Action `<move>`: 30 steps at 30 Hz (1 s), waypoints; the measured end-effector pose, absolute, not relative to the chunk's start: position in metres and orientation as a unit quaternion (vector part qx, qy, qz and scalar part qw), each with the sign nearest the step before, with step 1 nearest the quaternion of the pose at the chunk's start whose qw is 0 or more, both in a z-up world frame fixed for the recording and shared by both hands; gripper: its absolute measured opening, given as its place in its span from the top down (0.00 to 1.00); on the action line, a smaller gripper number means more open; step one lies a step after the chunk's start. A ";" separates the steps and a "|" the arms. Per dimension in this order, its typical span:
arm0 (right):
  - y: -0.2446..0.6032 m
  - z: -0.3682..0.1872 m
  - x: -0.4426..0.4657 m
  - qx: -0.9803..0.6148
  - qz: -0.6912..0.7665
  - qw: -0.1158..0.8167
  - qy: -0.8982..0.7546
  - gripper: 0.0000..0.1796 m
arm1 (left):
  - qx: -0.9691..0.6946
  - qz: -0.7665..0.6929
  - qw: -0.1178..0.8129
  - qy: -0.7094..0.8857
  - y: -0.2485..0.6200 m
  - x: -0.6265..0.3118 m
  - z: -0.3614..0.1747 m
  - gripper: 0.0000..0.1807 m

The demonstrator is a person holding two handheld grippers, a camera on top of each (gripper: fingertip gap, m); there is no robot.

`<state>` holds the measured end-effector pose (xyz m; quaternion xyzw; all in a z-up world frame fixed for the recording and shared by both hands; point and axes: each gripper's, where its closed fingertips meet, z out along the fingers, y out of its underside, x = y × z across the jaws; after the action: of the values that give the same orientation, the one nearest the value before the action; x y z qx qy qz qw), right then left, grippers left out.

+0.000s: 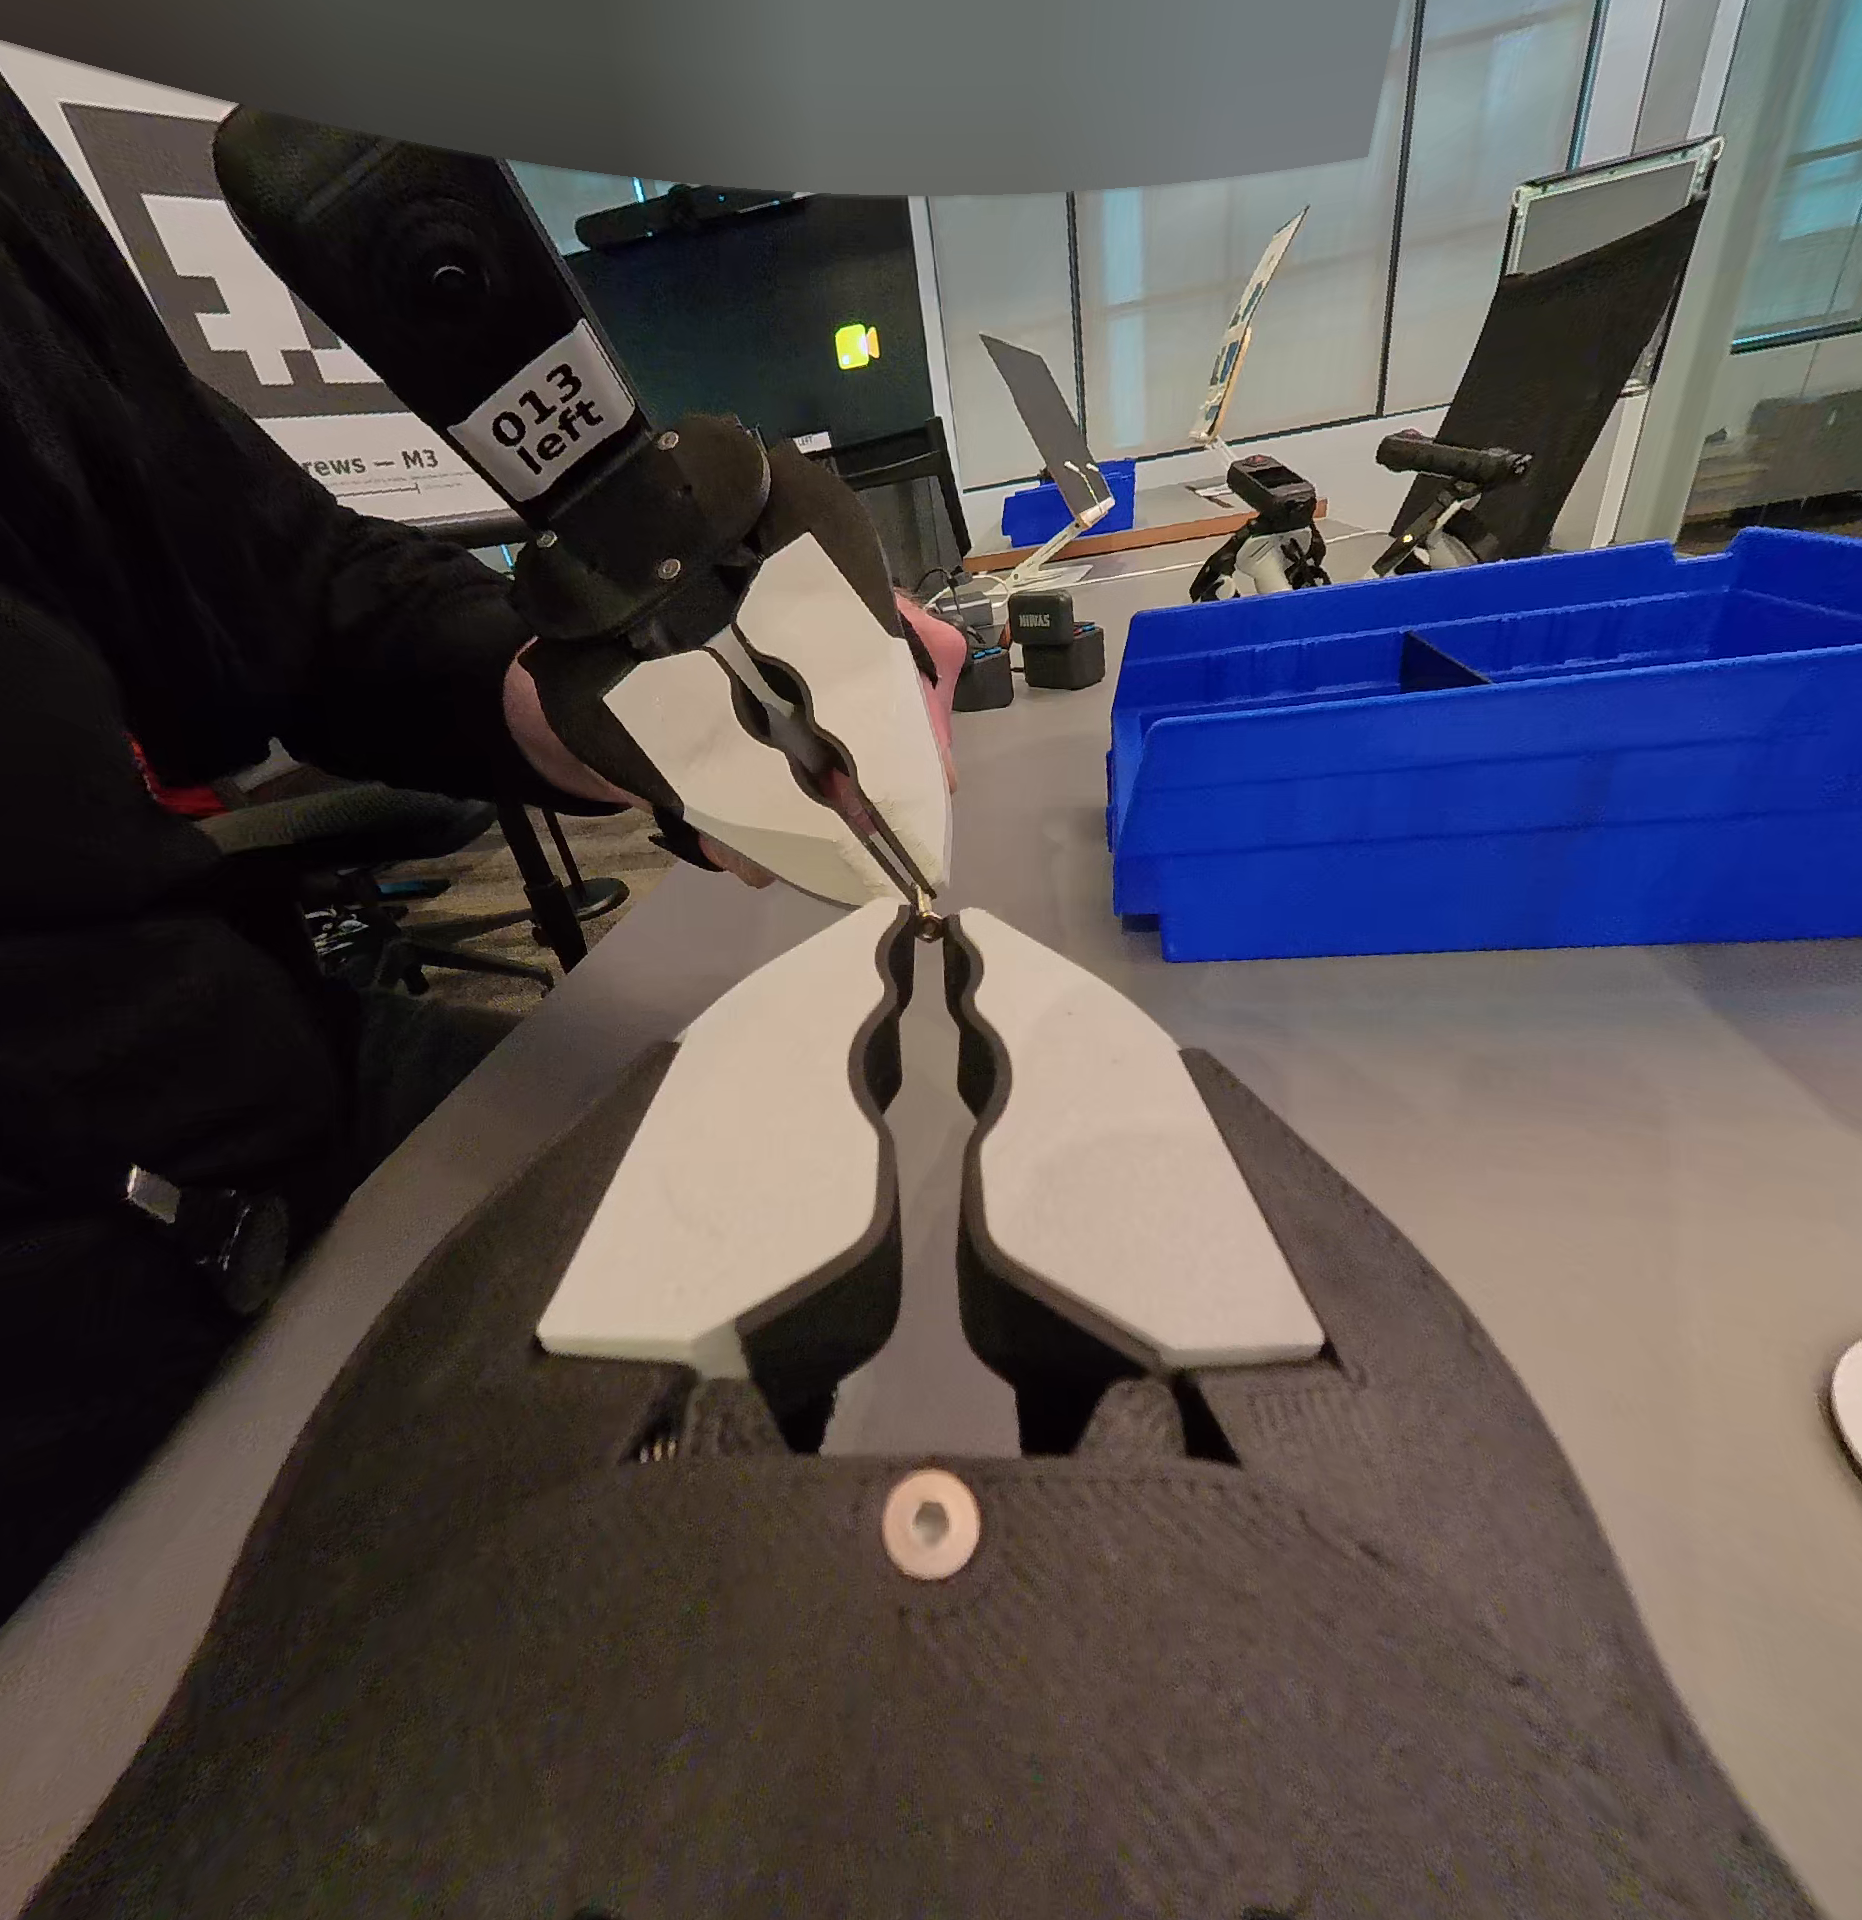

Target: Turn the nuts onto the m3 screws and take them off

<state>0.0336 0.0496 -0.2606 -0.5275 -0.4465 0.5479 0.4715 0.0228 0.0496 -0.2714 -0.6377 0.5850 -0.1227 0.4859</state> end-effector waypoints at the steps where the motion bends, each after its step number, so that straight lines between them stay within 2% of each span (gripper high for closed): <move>1: 0.050 -0.261 0.034 -0.528 0.548 0.471 -0.446 0.97 | -0.638 -0.123 0.486 0.585 0.050 0.023 -0.271 1.00; 22: 0.049 -0.261 0.034 -0.524 0.545 0.474 -0.451 0.97 | -0.638 -0.131 0.485 0.584 0.049 0.024 -0.272 1.00; 30: 0.052 -0.258 0.035 -0.526 0.566 0.467 -0.430 0.97 | -0.614 -0.075 0.508 0.599 0.053 0.025 -0.268 1.00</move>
<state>0.0349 0.0524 -0.2582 -0.5264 -0.4303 0.5656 0.4668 0.0252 0.0528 -0.2677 -0.6145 0.5994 -0.0747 0.5075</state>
